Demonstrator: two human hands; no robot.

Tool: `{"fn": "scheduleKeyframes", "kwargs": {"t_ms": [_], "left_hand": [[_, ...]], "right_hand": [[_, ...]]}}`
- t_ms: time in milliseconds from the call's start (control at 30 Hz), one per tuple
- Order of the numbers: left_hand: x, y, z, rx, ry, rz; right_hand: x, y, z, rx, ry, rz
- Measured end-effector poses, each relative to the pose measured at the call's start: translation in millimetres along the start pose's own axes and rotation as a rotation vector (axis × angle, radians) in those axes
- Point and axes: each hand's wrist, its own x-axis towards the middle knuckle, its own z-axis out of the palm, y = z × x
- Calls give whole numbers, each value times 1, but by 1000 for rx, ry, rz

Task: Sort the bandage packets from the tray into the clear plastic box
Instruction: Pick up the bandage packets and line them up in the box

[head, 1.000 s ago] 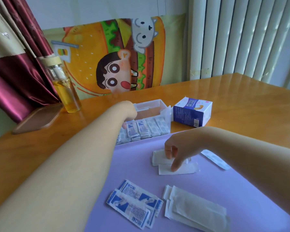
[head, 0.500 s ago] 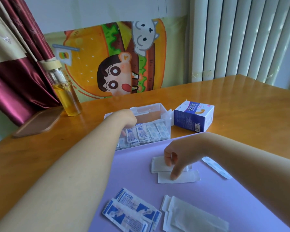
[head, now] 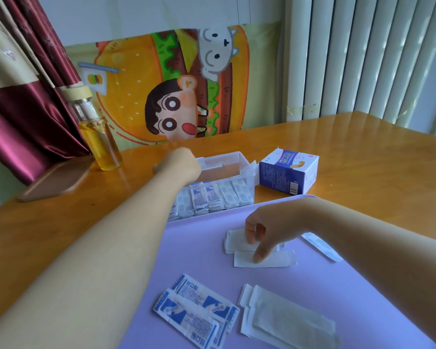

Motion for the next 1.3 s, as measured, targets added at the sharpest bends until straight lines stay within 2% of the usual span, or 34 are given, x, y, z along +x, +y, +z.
{"fn": "scheduleKeyframes", "kwargs": {"t_ms": [67,133,200,300,400,467,600,733,933,1033,1100,1167,1200,1233,1300], "left_hand": [[-22,3,-10,-116,250,86],[-57,4,-15,-325,328,210],[-88,1,-14,-435,238,317],[-120,-13,-1,-353,4,428],[-138,-20,13,-181,-251,490],[-145,-20,22,-114,-350,543],[-144,-11,32,-28,-361,630],[-140,-5,31,22,-355,664],[-136,-8,33,-49,-380,619],[-136,-8,33,-86,-328,643],[-134,-7,31,-236,-191,603],[-134,-3,21,-543,-44,428],[-135,0,14,-753,-35,300],[-136,4,7,-1006,-112,159],[-141,16,-3,-1450,-396,-80]], "right_hand": [[-5,2,5,30,56,-12],[-12,4,16,68,146,-43],[-21,6,22,120,286,-78],[-39,7,30,56,414,-78],[-48,9,36,-55,391,-16],[-51,9,39,-68,386,13],[-52,7,35,-45,342,74],[-53,7,32,101,257,126],[-55,1,31,99,183,149],[-62,-1,30,76,247,119],[-67,-5,26,115,438,84],[-71,-10,19,233,711,-1],[-72,-12,16,297,839,-52],[-72,-15,12,337,955,-95],[-71,-20,7,294,1115,-158]]}}
